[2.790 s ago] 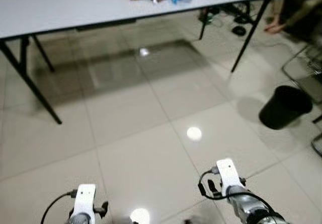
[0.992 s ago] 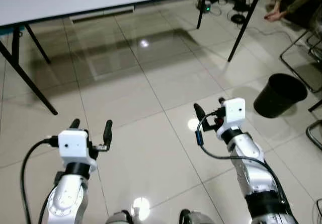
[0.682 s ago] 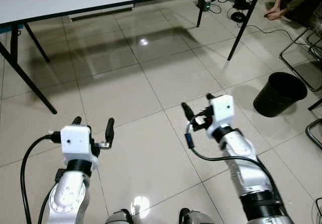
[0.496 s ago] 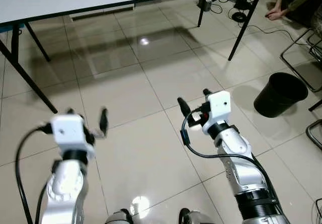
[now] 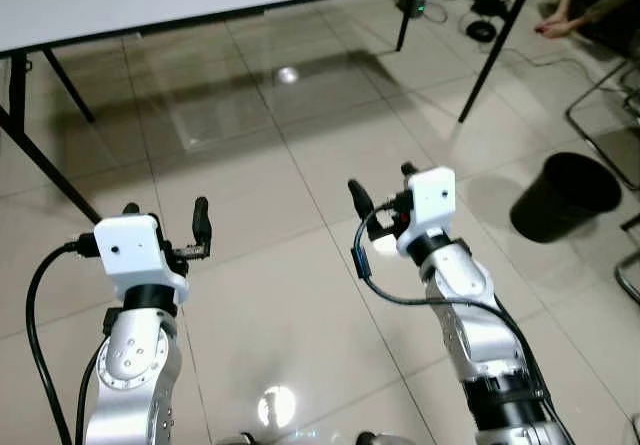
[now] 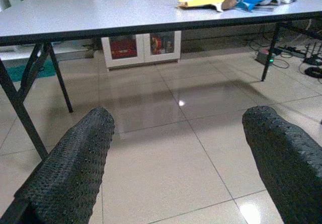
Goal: Picking trash to rubbish bin
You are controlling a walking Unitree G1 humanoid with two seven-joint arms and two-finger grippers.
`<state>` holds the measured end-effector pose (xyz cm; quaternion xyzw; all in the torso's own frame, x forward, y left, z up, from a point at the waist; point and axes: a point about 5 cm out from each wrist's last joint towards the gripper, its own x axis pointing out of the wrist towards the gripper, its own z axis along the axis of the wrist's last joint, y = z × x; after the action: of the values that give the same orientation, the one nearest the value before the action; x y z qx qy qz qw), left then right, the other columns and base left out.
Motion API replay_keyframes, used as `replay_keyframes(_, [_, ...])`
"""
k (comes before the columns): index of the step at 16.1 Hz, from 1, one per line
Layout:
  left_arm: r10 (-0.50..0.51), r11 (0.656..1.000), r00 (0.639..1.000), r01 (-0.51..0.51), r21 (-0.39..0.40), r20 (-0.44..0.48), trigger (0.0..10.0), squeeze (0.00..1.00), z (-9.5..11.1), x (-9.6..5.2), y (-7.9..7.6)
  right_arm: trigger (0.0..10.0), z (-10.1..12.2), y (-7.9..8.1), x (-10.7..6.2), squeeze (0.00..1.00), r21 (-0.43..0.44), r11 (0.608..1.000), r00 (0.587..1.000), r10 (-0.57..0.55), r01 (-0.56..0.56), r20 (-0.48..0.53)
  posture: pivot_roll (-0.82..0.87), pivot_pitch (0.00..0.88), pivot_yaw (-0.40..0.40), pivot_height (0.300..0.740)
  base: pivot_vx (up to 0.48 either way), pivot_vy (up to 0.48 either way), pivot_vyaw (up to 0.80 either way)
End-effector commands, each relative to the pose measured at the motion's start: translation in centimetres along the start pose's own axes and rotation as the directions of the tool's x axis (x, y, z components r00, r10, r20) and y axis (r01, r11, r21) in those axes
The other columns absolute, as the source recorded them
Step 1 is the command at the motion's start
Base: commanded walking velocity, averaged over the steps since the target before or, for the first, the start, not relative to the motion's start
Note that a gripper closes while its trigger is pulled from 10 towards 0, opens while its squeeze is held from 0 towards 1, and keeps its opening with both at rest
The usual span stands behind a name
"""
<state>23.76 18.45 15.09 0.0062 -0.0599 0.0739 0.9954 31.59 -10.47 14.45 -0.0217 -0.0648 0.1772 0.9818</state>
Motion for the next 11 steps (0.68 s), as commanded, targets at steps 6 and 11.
replay_keyframes(6, [0.01, 1.0, 0.999, -0.01, -0.015, -0.033, 10.0, 0.0, -0.4, -0.31, -0.45, 10.0, 0.02, 0.11, -0.14, 0.0, 0.007, 1.0, 1.0, 0.003, -0.003, -0.008, -0.01, 0.173, -0.017, 0.74, 0.476, 0.0, 0.0])
replay_keyframes(11, [0.006, 1.0, 0.999, -0.007, -0.015, -0.045, 10.0, 0.0, -0.59, -0.23, -0.63, 10.0, -0.14, 0.38, -0.16, 0.0, 0.013, 1.0, 1.0, 0.007, -0.006, -0.013, -0.01, 0.177, -0.013, 0.74, 0.474, 0.0, 0.0])
